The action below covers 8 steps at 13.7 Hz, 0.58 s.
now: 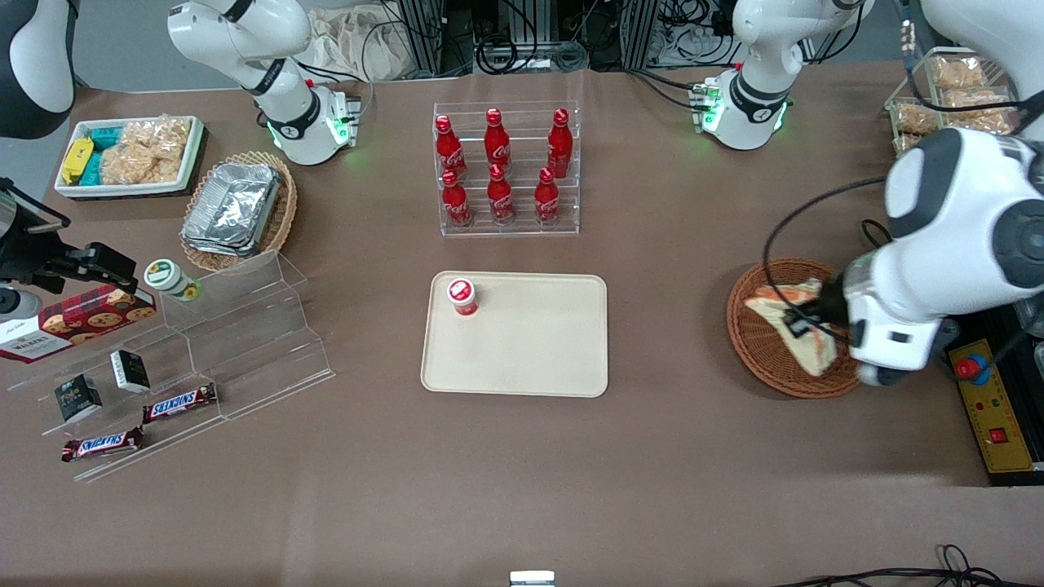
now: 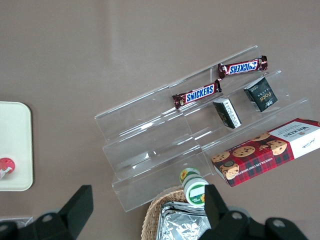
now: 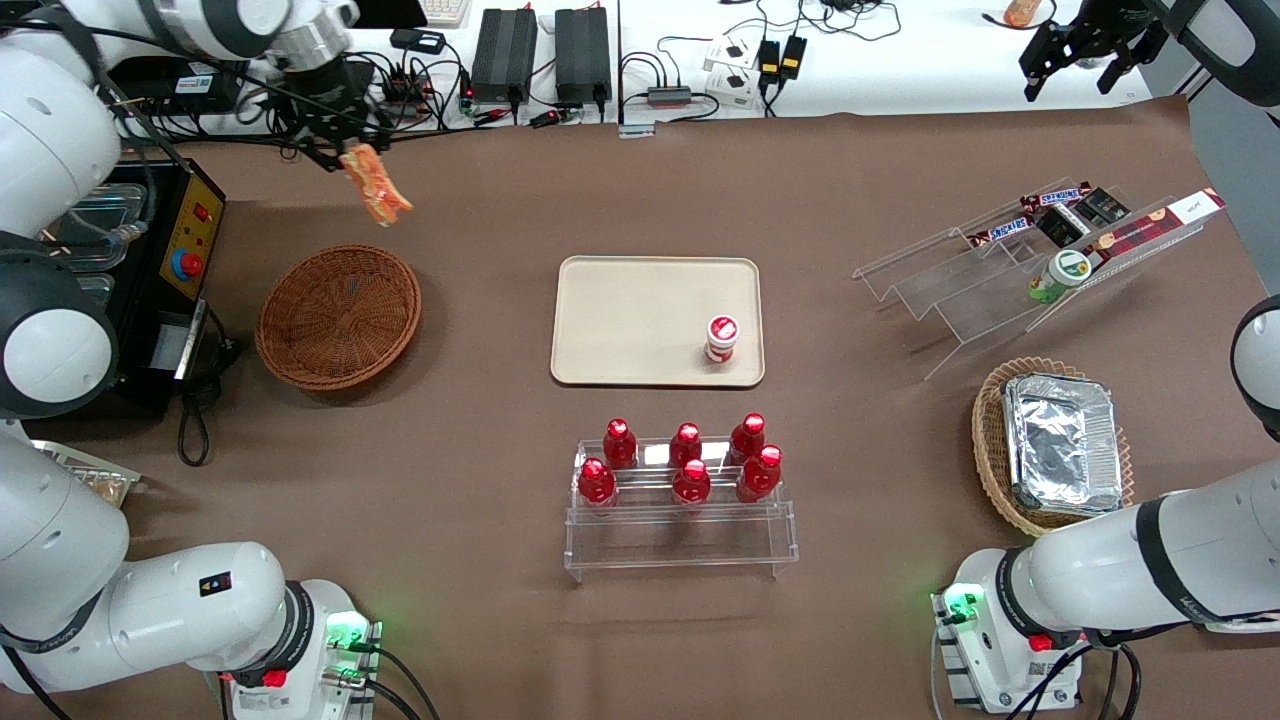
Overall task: Place sandwich from basket to tray
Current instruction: 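Carry the held sandwich with the left gripper over the cream tray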
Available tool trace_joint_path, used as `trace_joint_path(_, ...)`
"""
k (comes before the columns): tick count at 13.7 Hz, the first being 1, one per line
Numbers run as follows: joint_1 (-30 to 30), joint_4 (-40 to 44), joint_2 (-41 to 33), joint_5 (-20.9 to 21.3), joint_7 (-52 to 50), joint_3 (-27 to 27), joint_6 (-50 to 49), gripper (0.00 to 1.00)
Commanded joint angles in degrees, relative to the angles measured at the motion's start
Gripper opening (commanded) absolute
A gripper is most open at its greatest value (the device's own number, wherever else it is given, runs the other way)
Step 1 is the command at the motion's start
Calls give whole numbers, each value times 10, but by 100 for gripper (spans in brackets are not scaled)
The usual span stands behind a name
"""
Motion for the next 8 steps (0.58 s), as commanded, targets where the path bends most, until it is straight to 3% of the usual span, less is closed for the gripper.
trace_joint_path(1,-81,64,87,26,17,-21,0,0)
trace_joint_path(3,-135,73,133,72,11,-21,43,0)
trace_joint_path(6,-177,70,200,80,14,-19,172,0)
trace_joint_path(8,-200,70,242,108,12,-19,205,0)
